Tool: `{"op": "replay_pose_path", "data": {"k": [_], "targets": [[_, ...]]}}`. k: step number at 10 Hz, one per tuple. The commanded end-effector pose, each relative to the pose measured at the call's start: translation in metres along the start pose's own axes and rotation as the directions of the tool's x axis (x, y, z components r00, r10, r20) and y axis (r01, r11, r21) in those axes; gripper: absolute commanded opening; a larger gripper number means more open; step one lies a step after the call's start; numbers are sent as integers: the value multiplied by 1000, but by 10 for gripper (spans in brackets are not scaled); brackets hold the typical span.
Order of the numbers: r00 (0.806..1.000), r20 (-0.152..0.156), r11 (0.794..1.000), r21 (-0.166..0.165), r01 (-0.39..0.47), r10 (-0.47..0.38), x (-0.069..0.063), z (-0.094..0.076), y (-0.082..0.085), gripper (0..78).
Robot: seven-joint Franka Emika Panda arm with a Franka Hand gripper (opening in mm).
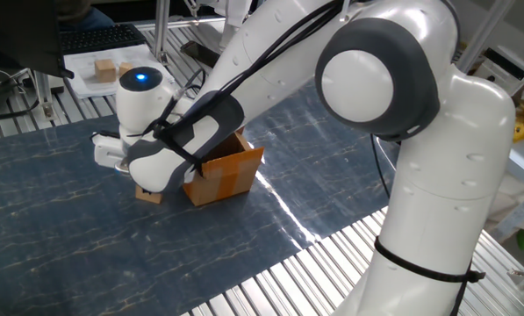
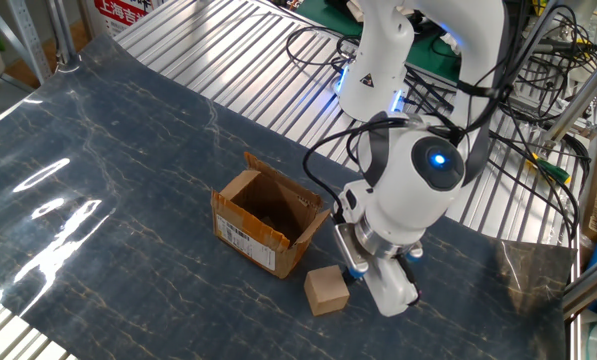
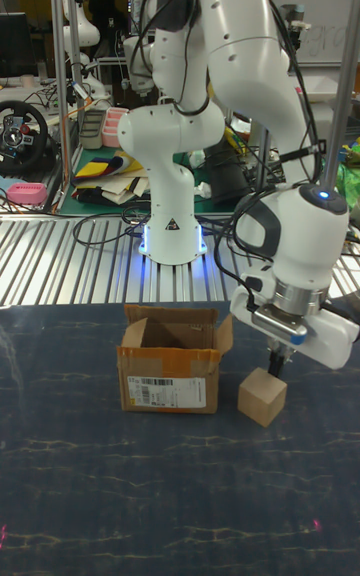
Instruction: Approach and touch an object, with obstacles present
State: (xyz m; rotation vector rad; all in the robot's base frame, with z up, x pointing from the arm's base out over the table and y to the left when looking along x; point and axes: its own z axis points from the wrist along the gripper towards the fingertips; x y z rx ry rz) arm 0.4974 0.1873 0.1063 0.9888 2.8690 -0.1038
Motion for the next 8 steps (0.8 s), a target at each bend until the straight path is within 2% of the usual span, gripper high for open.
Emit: {"op": "replay_pose_path", "data": {"k": [1,7,8], "targets": [[1000,-10,1000,5,8,-8,-1,-13,-2,0],[997,-66,998,30,47,-45,12,-53,-9,0],[997,-66,998,30,47,-45,12,-53,-9,0]]}}
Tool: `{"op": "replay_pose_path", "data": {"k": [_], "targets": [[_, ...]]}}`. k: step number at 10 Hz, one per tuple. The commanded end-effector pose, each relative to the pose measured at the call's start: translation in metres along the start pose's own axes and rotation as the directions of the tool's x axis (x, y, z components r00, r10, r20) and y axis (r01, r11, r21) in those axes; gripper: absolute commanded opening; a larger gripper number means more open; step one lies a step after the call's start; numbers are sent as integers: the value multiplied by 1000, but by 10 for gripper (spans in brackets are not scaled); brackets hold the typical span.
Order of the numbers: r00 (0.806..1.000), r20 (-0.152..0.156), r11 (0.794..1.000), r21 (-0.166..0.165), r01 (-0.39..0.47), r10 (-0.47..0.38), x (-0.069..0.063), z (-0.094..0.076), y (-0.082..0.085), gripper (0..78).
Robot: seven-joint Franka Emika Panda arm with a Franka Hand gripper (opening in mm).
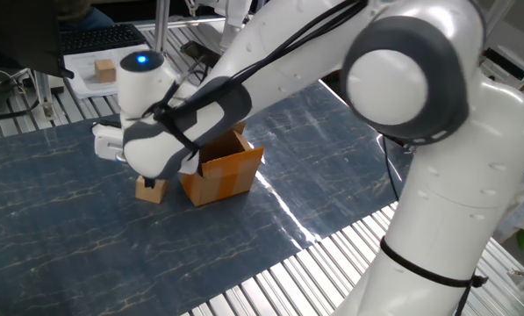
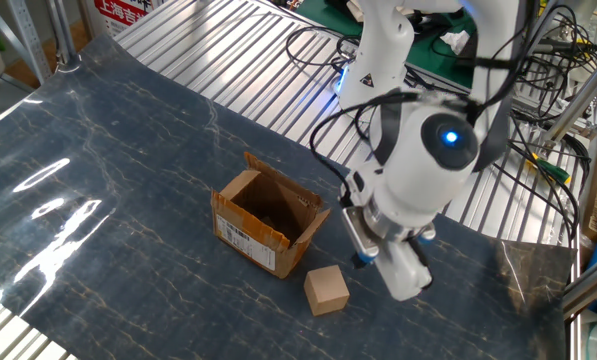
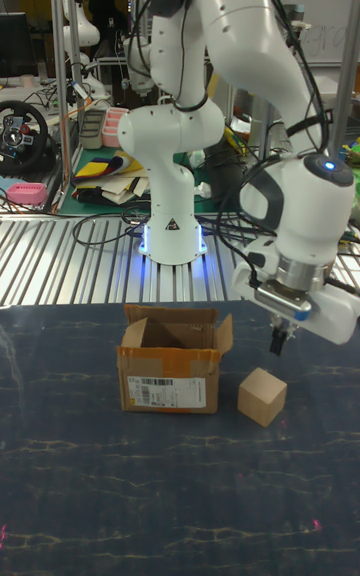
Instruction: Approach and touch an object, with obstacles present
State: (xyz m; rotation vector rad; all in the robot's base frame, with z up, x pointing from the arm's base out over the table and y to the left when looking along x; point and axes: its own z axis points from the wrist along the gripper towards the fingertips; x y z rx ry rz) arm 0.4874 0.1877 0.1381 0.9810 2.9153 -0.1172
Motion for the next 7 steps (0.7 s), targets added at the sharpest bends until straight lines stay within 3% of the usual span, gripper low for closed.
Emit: {"op": "replay_pose_path", "data": {"k": [1,3,5,7], "targets": [[994,-49,995,-4,99,-99,9,-33,-12,0],[981,-73,984,-24,178,-179,4,-45,-24,0],[972,-78,975,-23,222,-224,-1,-56,-30,0],[956,-96,961,-16,277,-277,-10,-77,-32,0]]}}
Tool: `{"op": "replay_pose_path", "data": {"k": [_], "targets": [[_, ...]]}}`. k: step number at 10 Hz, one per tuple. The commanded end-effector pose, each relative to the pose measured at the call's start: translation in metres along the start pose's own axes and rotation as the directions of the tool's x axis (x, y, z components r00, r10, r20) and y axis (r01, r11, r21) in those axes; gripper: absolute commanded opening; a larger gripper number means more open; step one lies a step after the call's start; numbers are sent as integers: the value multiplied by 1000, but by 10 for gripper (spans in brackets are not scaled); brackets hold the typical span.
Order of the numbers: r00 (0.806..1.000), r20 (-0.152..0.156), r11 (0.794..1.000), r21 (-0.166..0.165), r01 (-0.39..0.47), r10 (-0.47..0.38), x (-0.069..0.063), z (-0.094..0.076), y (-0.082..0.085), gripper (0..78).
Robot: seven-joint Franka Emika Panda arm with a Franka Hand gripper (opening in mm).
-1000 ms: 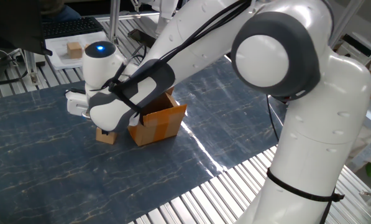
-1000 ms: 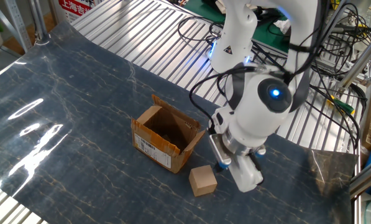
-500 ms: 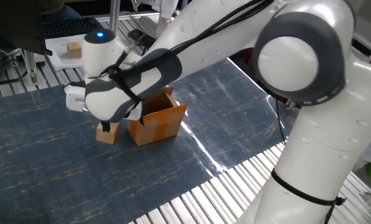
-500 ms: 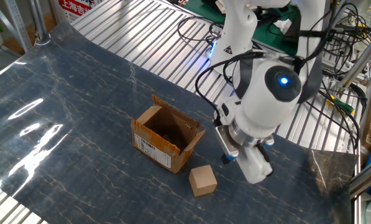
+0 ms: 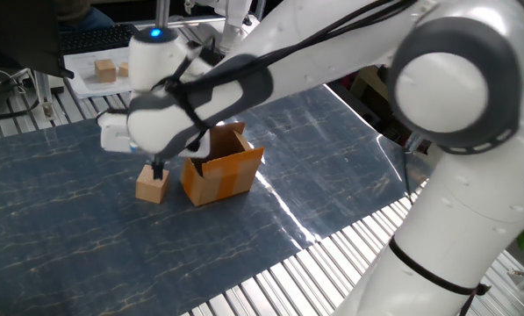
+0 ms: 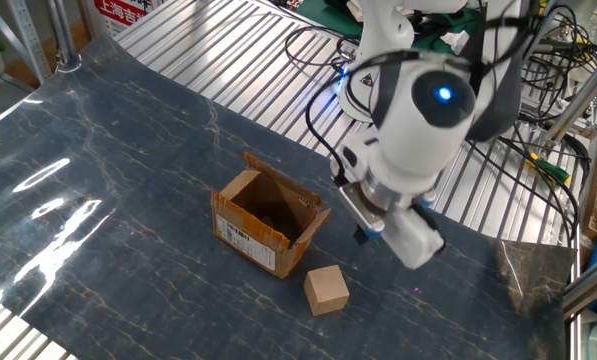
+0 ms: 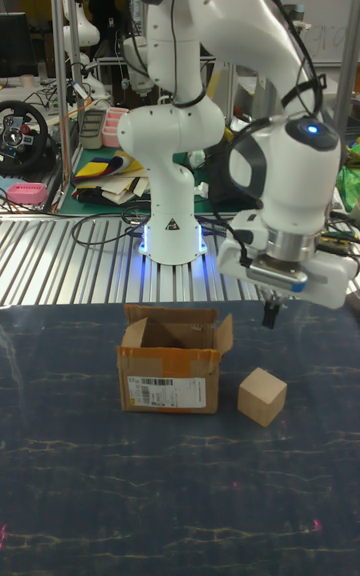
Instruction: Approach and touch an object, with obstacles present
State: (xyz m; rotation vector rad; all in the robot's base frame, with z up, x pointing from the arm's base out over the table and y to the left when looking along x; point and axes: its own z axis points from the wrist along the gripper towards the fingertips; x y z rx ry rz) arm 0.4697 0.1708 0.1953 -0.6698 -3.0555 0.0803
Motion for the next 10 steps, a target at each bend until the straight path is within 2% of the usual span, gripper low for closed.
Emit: {"op": "replay_pose_path", "data": {"k": [1,4,6,8,9,10], "targets": [[997,-29,998,6,70,-69,-9,-26,-6,0],[992,-28,992,17,127,-127,-26,-44,-14,0],[984,-36,985,18,173,-172,-43,-56,-23,0],[976,-41,976,33,216,-215,-59,-66,-32,0],[973,-45,973,35,229,-228,-64,-68,-34,0],[959,-54,960,29,280,-278,-75,-73,-39,0]]}}
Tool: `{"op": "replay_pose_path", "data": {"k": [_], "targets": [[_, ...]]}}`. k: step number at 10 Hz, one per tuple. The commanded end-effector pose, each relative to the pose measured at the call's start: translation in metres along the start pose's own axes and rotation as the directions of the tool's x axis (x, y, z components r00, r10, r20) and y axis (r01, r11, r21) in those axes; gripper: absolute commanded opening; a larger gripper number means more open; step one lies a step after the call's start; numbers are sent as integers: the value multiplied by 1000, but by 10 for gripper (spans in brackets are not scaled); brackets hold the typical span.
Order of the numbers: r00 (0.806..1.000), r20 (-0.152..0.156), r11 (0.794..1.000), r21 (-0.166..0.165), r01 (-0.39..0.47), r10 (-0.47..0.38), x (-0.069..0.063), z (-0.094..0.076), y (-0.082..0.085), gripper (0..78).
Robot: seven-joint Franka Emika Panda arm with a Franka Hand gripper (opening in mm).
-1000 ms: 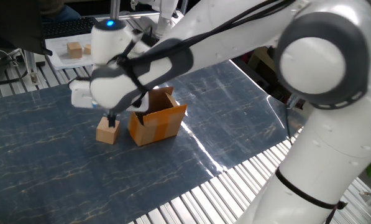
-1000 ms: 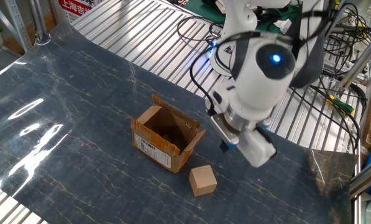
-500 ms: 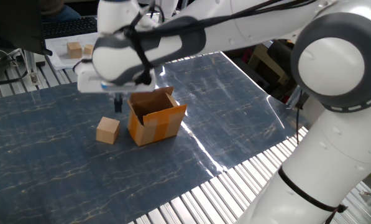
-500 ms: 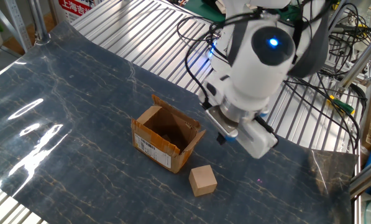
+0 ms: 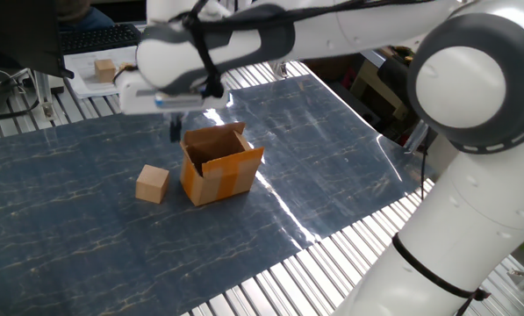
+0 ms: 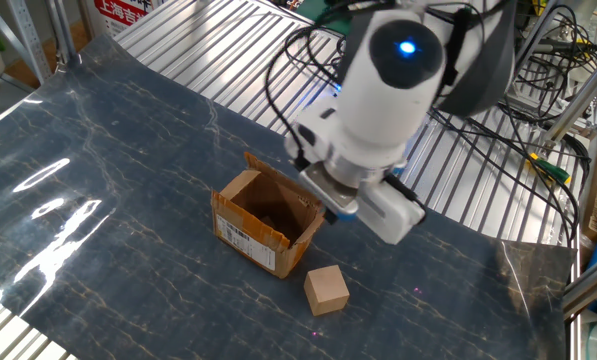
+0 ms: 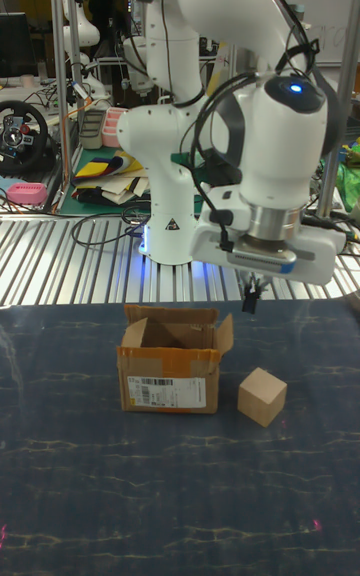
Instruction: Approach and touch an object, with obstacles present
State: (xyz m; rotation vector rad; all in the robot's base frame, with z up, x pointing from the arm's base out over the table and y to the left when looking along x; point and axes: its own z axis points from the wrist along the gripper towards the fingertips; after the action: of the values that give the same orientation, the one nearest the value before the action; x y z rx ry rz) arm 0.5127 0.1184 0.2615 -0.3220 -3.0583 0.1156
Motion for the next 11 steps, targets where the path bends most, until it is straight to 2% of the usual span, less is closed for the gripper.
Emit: {"op": "replay_pose_path", "data": {"k": [1,4,7,11], "targets": [[996,-10,996,-1,89,-89,-17,-11,-14,0],[983,2,983,0,182,-182,-32,-18,-28,0],[969,-2,969,-6,246,-246,-44,-22,-42,0],[967,-3,967,-10,255,-255,-45,-21,-42,0]]}}
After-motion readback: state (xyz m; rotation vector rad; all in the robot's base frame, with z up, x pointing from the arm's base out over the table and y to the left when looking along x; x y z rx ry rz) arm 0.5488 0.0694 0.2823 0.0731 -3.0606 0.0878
